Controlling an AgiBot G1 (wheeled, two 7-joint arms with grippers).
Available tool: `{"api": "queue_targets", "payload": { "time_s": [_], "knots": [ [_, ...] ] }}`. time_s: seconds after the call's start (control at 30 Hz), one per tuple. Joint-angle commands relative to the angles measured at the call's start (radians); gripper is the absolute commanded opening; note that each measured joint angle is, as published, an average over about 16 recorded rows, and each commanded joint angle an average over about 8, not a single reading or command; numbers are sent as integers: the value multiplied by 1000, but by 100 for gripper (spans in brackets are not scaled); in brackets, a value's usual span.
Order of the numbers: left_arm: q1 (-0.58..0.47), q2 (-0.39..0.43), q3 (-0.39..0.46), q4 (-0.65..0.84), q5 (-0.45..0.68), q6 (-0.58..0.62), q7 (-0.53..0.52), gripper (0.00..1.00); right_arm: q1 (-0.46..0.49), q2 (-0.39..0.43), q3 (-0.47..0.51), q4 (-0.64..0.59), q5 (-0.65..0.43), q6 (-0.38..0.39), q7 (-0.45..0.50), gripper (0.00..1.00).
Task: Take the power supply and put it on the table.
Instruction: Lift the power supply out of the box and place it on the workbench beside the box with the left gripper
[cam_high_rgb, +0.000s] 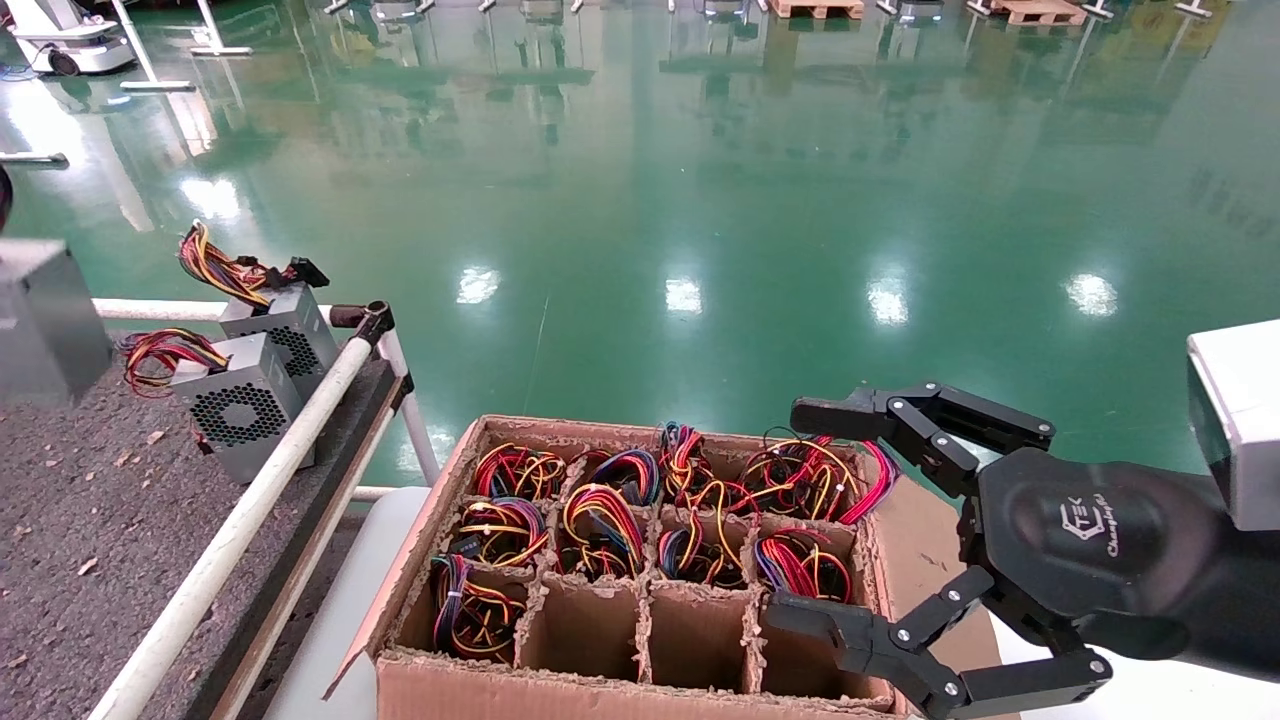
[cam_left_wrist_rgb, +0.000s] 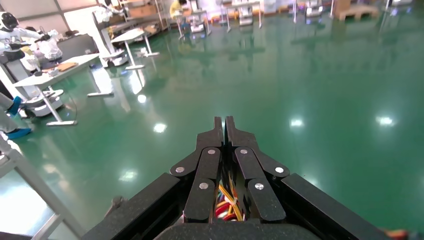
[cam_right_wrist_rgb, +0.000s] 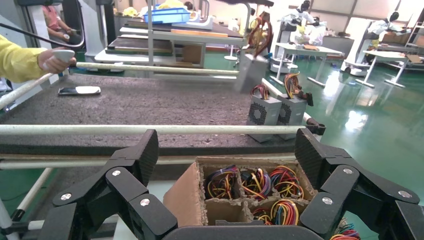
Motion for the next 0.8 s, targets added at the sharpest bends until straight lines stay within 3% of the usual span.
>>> {"api": "queue_targets", "payload": {
  "time_s": [0.03,0.5,0.8],
  "knots": [
    [15,1,5,1,7,-2,5,0,0,0,0,0,0,0,0,100],
    [66,39,17,-11,26,4,11,0,0,0,0,0,0,0,0,100],
    [96,63,43,-14,63,98,31,0,0,0,0,0,0,0,0,100]
  ]
}}
